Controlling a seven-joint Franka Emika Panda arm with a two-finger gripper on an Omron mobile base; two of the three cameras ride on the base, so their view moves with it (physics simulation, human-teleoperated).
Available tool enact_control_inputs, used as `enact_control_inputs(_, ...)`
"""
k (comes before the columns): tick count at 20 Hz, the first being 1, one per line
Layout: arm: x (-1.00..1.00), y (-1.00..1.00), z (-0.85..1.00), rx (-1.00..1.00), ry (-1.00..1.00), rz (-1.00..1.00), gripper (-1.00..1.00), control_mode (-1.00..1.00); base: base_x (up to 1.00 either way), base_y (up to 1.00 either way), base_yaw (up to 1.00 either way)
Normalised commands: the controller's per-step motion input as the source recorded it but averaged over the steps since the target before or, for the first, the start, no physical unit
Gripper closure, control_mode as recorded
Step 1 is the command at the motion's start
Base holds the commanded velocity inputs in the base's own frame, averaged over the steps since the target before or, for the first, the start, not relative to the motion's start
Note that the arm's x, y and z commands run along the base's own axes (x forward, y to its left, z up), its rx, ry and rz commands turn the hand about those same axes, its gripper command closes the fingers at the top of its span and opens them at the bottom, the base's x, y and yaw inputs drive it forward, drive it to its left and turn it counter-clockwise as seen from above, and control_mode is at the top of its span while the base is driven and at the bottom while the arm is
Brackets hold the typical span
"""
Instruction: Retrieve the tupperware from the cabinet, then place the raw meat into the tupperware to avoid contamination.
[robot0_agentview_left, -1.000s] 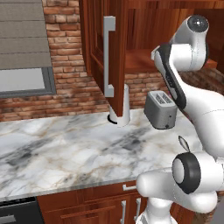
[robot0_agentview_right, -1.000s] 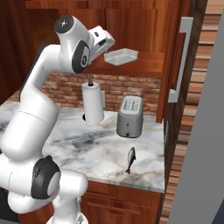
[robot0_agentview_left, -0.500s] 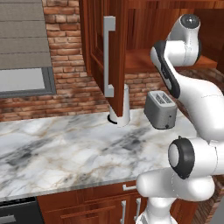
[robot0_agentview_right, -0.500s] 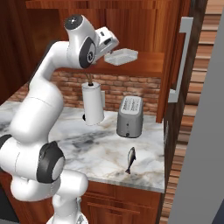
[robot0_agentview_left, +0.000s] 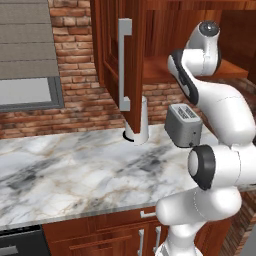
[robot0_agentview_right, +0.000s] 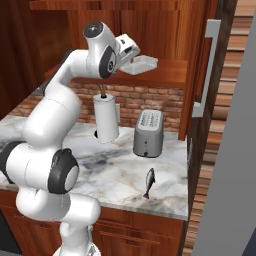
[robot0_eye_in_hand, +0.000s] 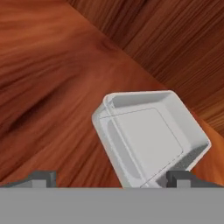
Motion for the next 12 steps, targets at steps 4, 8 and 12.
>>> enact_control_inputs(4, 0.36, -0.08, -0.05, 0.0, 0.02, 0.01, -1.0, -1.0, 0.0, 0.0, 0.0)
enact_control_inputs(8, 0.37, -0.07, -0.04, 0.0, 0.02, 0.01, -1.0, -1.0, 0.0, 0.0, 0.0)
enact_control_inputs(12, 0.1, -0.01, -0.02, 0.0, 0.02, 0.01, 1.0, -1.0, 0.0, 0.0, 0.0)
